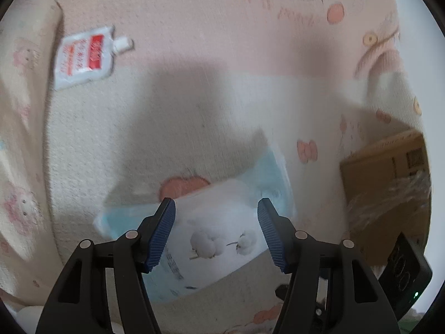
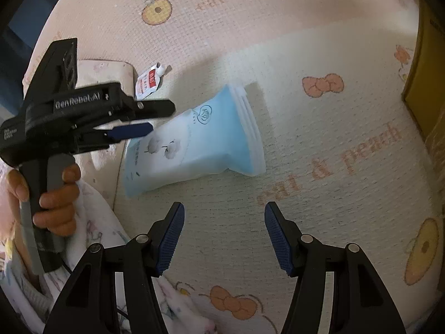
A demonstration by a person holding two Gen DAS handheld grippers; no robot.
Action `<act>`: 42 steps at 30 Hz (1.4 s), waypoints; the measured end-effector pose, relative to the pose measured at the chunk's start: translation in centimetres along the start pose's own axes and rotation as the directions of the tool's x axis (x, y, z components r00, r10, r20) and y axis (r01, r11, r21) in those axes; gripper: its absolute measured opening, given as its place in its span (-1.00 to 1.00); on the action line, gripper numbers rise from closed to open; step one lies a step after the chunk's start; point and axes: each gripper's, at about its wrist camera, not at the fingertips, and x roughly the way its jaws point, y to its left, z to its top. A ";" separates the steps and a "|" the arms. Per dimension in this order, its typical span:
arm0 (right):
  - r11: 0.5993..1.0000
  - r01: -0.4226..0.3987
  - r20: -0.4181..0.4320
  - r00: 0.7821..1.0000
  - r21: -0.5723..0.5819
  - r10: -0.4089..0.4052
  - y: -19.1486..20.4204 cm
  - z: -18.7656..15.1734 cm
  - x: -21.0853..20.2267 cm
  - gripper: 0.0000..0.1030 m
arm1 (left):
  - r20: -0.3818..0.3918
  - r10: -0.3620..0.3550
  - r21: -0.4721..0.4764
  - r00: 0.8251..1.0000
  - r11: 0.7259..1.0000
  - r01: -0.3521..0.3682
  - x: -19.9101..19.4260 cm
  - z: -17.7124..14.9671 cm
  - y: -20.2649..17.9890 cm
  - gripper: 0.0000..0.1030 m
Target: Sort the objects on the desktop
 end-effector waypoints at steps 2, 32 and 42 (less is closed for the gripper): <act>1.000 -0.007 0.001 1.000 0.005 0.007 -0.3 0.0 0.2 0.12 | -0.063 -0.017 0.012 0.998 1.000 0.018 1.0 -0.3 -0.3 0.27; 0.988 -0.112 0.003 0.994 0.106 0.113 -4.0 -1.3 -0.7 0.12 | -0.072 -0.113 0.261 0.991 0.957 0.128 3.0 -5.6 -7.8 -0.14; 0.995 -0.084 0.077 0.994 0.053 0.080 -4.5 -2.4 -4.5 0.11 | 0.030 -0.090 0.369 0.995 0.926 0.073 0.8 -8.0 -12.4 -0.17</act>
